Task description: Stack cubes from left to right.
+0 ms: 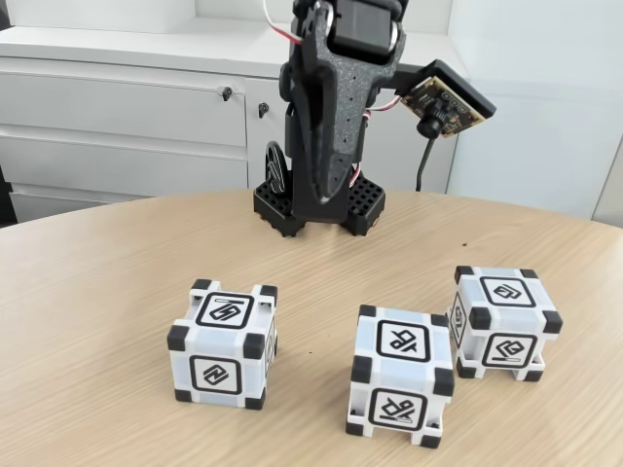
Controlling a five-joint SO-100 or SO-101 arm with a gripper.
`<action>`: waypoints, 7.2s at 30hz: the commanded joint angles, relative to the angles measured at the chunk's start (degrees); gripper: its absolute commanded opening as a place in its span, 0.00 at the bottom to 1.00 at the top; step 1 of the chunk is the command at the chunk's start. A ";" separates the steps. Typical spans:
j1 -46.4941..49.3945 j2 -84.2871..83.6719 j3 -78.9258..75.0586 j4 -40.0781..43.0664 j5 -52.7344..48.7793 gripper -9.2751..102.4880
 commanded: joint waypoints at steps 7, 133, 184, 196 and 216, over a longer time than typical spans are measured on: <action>-0.18 0.18 0.00 0.35 0.53 0.08; -29.88 -89.12 -41.66 -9.93 -45.97 0.45; -4.83 -65.74 -41.92 -9.05 -18.11 0.08; 8.53 -66.36 -41.66 -2.64 -11.78 0.08; 22.68 -69.87 -41.57 1.67 -9.93 0.08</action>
